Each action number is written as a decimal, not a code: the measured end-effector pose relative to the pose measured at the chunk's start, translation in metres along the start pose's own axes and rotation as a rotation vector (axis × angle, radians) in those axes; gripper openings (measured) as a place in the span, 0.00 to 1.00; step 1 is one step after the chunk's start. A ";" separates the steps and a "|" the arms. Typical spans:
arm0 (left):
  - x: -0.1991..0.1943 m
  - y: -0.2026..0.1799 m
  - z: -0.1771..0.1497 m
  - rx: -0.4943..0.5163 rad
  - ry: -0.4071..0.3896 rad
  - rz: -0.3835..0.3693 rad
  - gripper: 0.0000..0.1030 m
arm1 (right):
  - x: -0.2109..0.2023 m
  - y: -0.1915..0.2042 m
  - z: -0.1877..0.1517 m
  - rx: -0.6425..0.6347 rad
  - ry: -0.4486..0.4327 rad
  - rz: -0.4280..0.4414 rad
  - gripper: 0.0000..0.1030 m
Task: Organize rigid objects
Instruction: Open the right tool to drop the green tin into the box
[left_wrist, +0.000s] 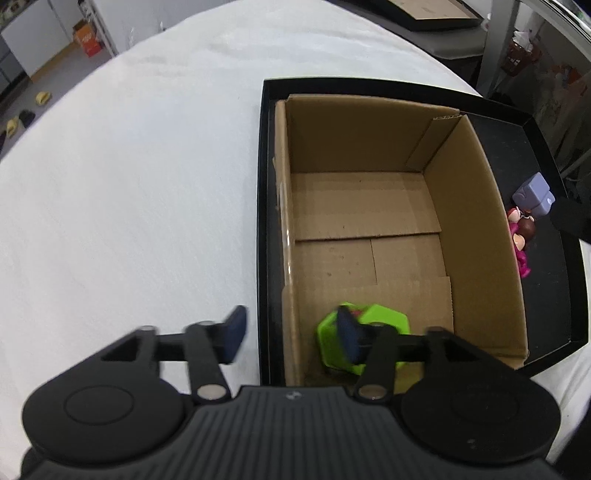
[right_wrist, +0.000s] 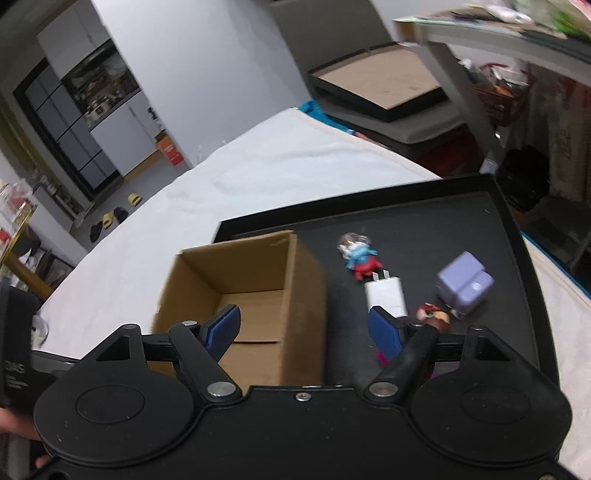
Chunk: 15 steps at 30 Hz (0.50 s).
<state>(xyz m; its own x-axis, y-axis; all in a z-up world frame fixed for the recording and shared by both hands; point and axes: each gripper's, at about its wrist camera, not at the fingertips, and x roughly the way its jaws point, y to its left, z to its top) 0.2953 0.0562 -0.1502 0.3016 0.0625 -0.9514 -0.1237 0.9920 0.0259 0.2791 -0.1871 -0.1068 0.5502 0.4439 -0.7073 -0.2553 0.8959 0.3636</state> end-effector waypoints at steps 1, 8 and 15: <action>0.000 -0.001 0.001 0.005 -0.001 0.001 0.63 | 0.002 -0.004 -0.002 0.009 0.000 0.000 0.73; 0.002 -0.009 0.011 0.023 -0.002 0.029 0.71 | 0.015 -0.034 -0.018 0.015 0.014 -0.050 0.73; 0.007 -0.018 0.023 0.043 -0.010 0.060 0.78 | 0.035 -0.062 -0.033 0.038 0.078 -0.083 0.73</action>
<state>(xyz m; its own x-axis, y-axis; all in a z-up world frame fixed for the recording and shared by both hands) 0.3217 0.0416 -0.1499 0.3046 0.1230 -0.9445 -0.1013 0.9902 0.0962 0.2877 -0.2263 -0.1739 0.5041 0.3701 -0.7803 -0.1802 0.9287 0.3240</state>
